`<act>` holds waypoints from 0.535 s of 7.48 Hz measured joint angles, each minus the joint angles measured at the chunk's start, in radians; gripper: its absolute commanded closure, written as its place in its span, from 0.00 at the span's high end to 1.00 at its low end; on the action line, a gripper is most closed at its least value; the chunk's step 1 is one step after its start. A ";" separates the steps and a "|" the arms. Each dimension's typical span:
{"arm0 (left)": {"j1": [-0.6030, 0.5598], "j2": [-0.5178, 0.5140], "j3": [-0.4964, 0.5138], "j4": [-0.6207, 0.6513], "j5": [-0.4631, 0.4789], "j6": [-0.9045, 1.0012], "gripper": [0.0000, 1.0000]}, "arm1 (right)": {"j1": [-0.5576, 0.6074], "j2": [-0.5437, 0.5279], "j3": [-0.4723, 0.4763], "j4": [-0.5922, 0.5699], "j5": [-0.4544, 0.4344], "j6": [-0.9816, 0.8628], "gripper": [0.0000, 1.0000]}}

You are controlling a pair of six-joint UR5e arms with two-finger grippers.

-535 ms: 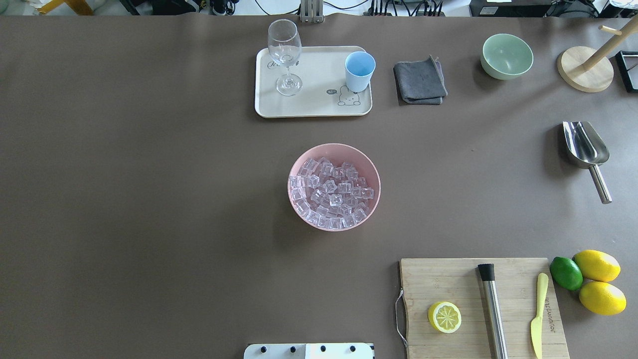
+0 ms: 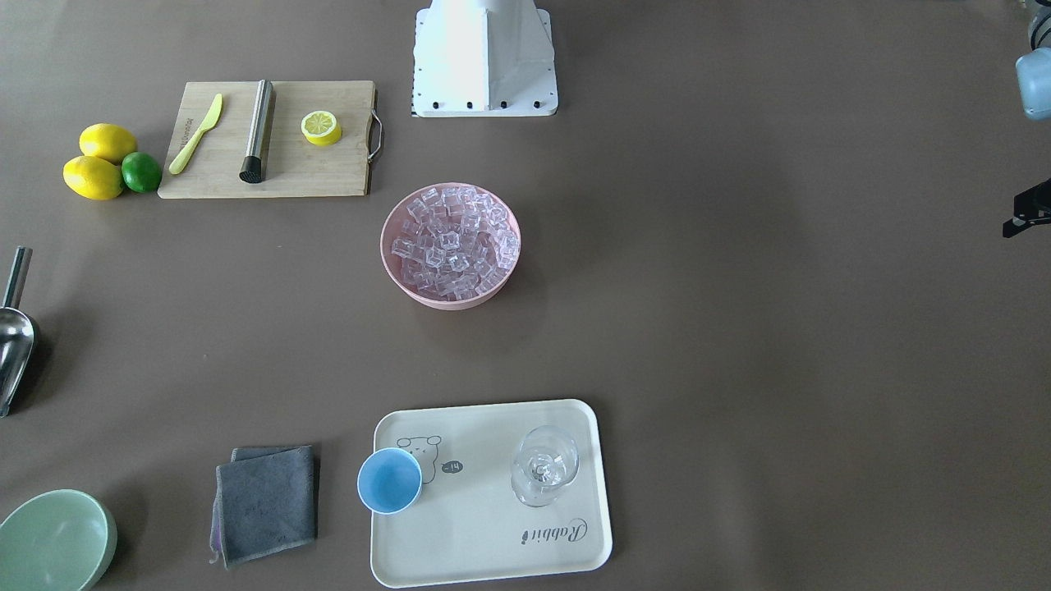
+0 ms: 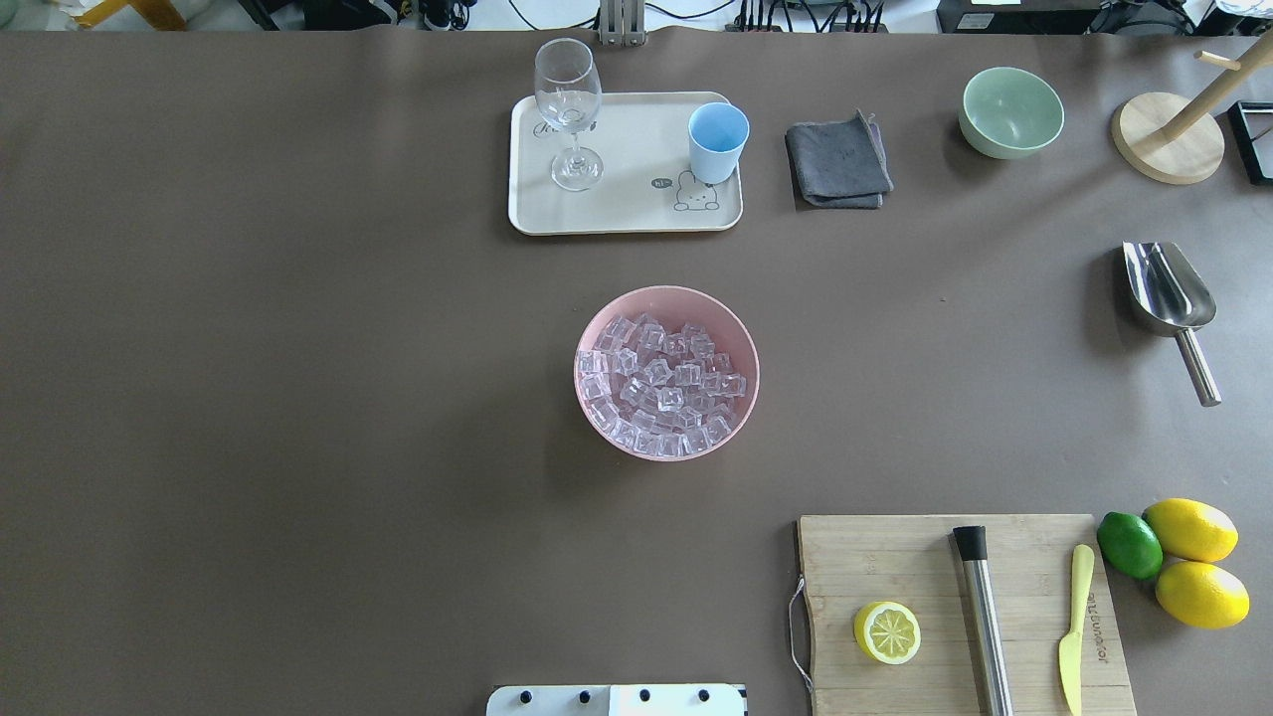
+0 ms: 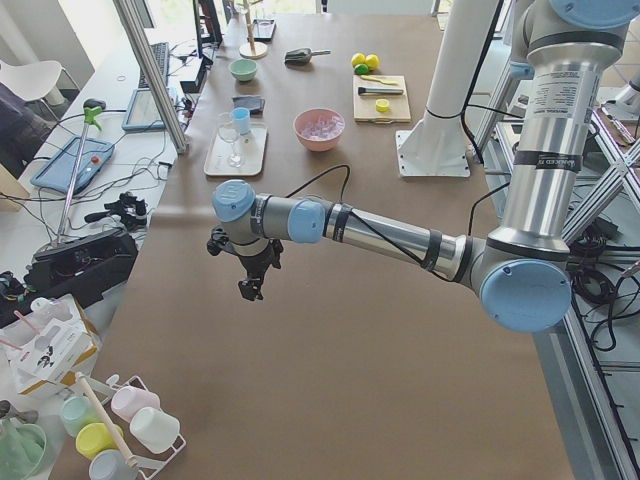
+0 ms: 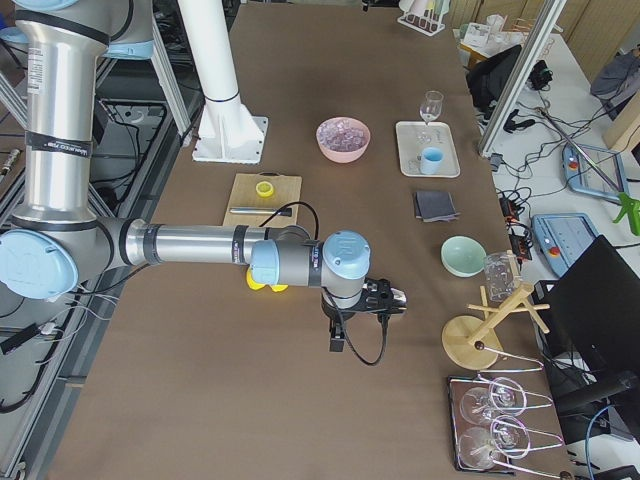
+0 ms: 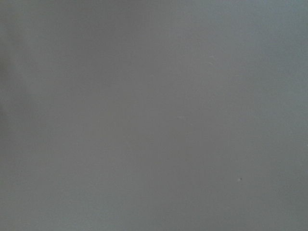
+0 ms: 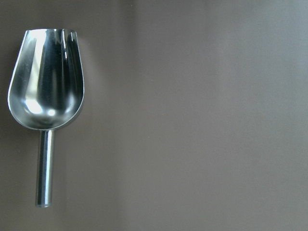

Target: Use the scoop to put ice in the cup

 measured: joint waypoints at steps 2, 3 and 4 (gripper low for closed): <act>0.000 -0.001 -0.006 -0.001 -0.002 0.001 0.98 | 0.000 0.000 0.000 0.000 0.000 0.000 1.00; 0.000 -0.001 -0.007 -0.001 -0.003 0.001 0.98 | 0.000 -0.002 0.000 0.001 -0.001 0.001 1.00; 0.000 -0.001 -0.011 -0.001 -0.003 0.001 0.98 | 0.000 -0.004 0.001 0.001 -0.001 0.003 1.00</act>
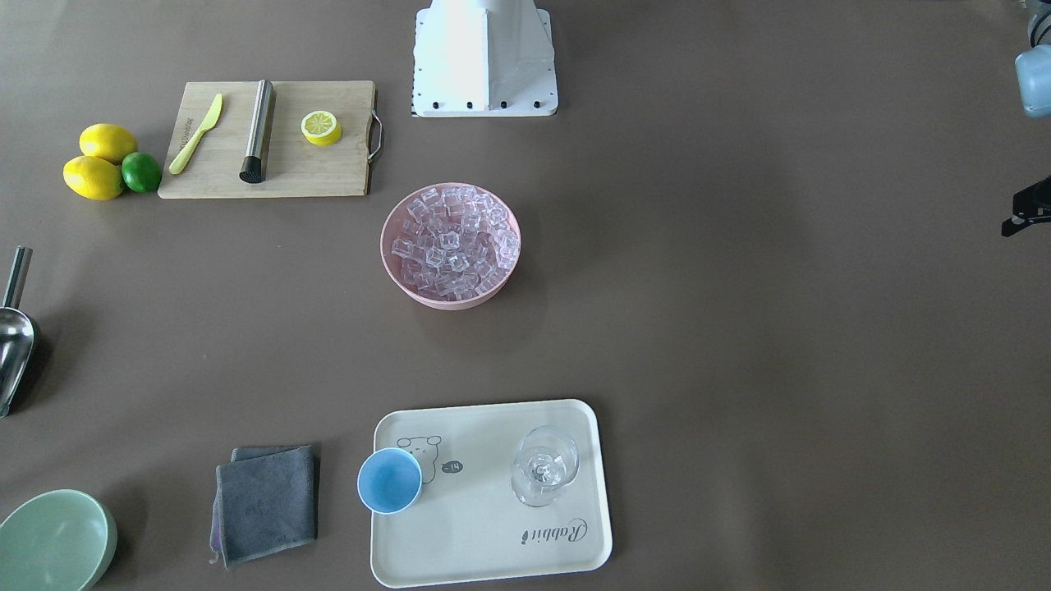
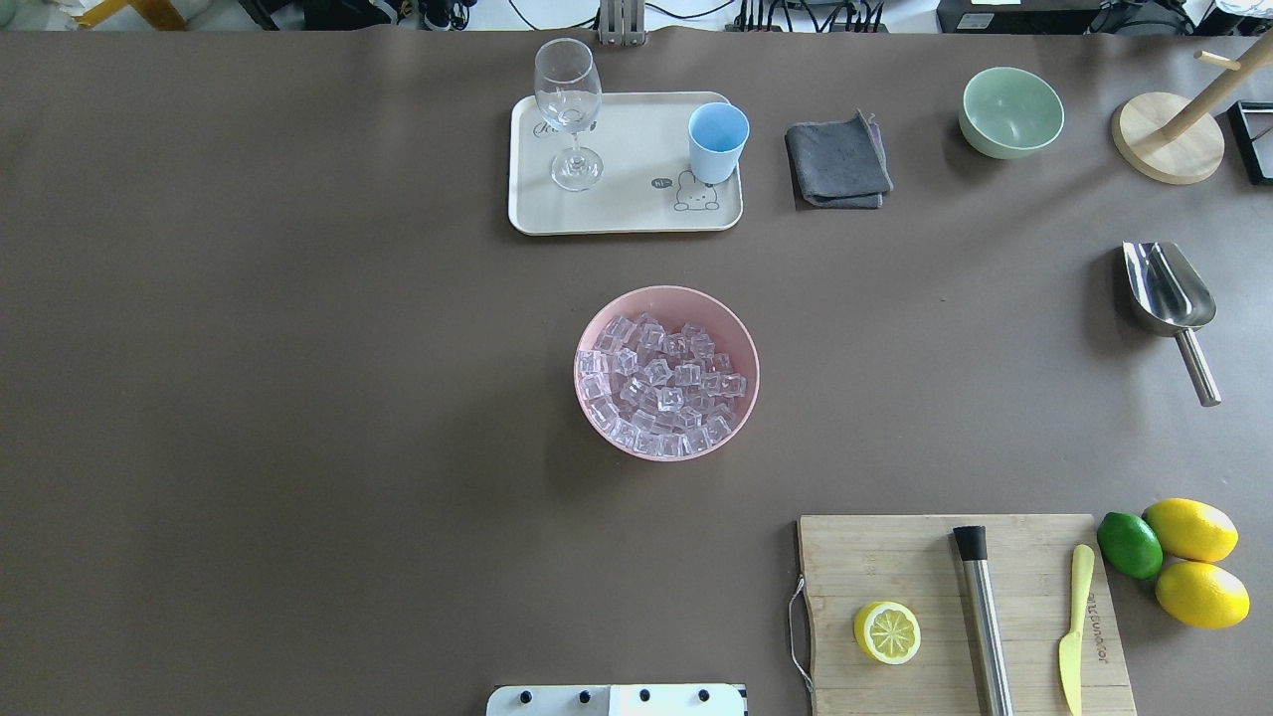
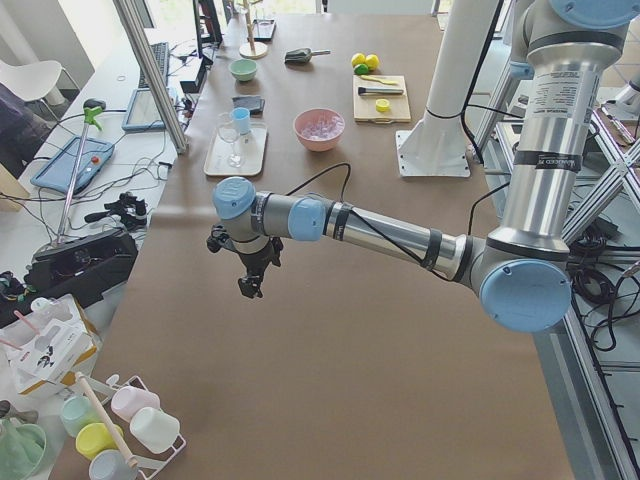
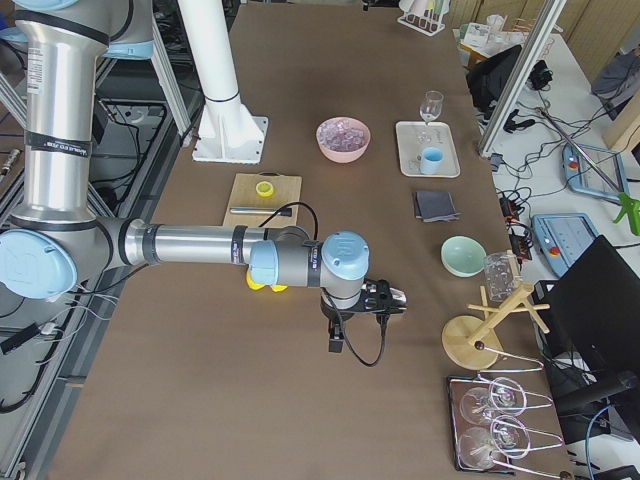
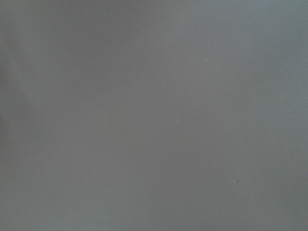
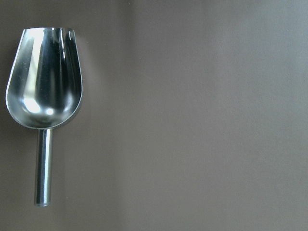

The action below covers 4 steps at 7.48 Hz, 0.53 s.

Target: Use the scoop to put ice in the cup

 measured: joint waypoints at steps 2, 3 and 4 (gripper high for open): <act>0.008 -0.017 -0.036 -0.001 -0.002 -0.001 0.98 | -0.001 -0.002 0.009 0.002 0.000 0.038 1.00; 0.030 -0.025 -0.078 -0.002 -0.003 0.000 0.98 | -0.003 -0.002 0.020 0.003 0.001 0.072 1.00; 0.087 -0.032 -0.119 -0.006 -0.003 0.001 0.98 | -0.012 0.001 0.027 0.004 0.002 0.095 1.00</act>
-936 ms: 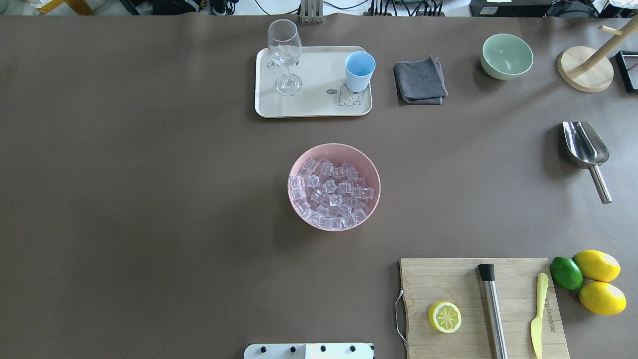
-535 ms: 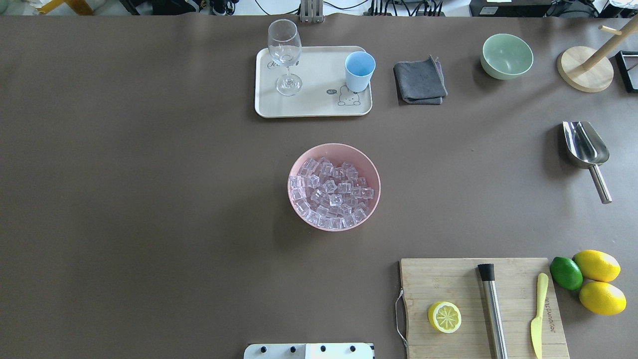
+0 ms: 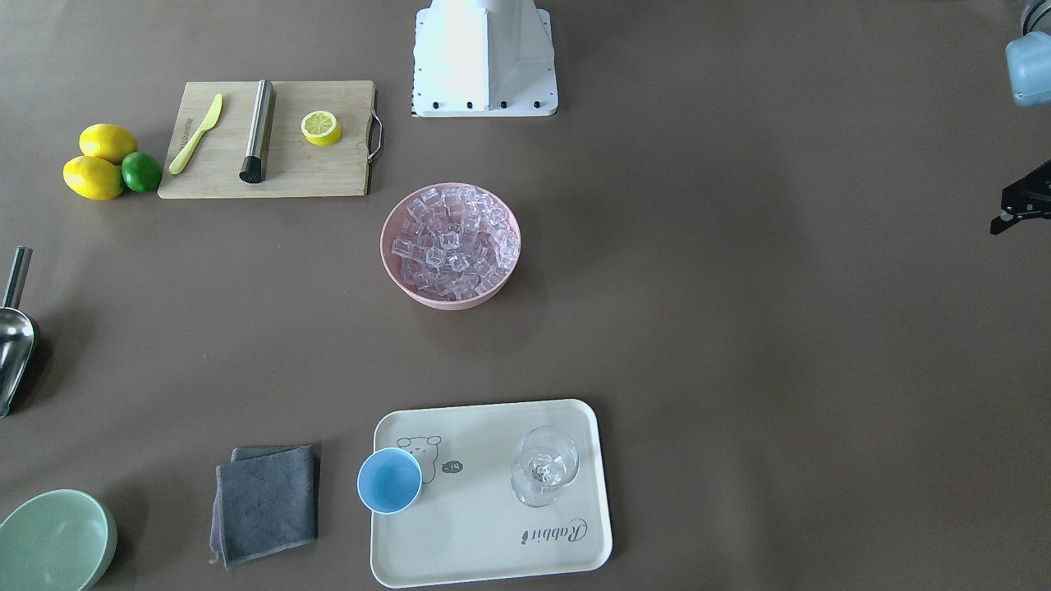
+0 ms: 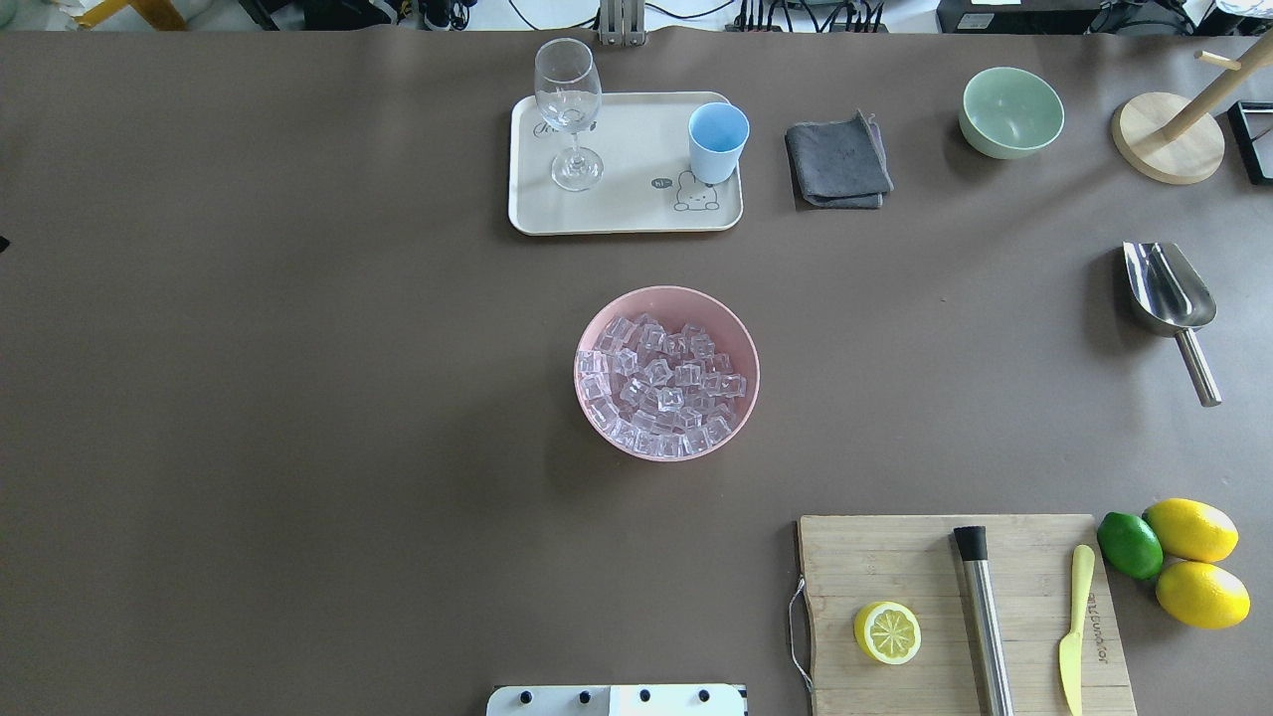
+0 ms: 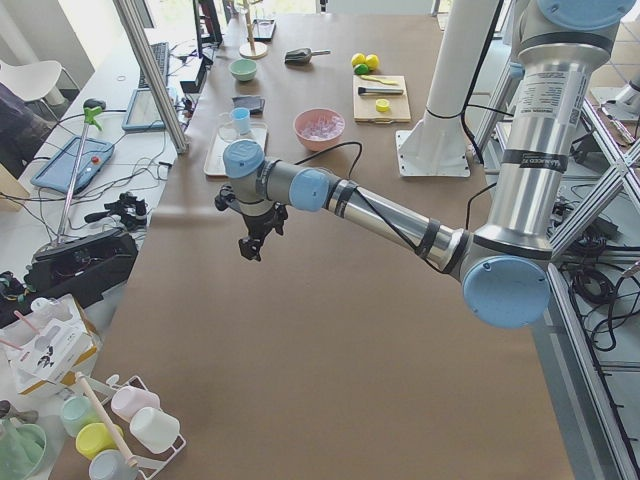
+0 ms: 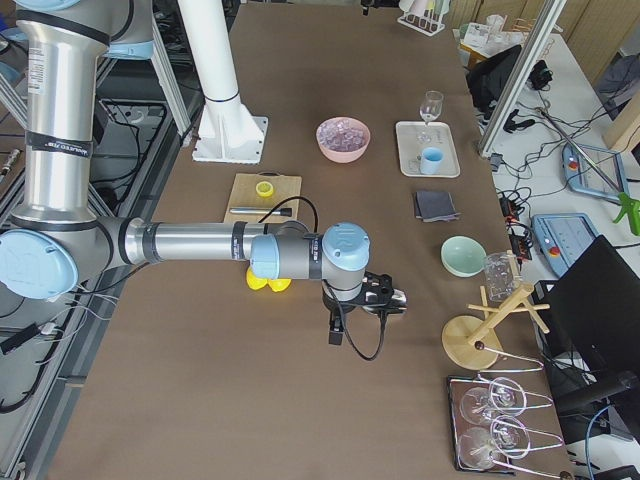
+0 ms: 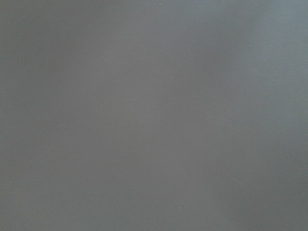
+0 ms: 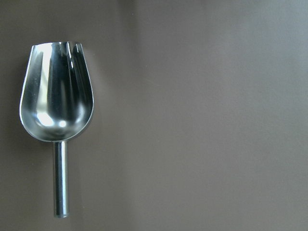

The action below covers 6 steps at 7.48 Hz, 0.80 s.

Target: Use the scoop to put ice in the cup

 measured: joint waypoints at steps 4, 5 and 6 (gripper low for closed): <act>0.255 -0.033 -0.026 -0.342 0.000 0.002 0.98 | -0.193 -0.010 0.037 0.248 -0.046 0.402 1.00; 0.311 -0.039 -0.019 -0.422 0.001 0.006 0.98 | -0.252 -0.018 0.035 0.325 -0.079 0.489 1.00; 0.377 -0.056 -0.012 -0.467 0.005 0.009 0.98 | -0.302 -0.030 0.033 0.396 -0.111 0.551 1.00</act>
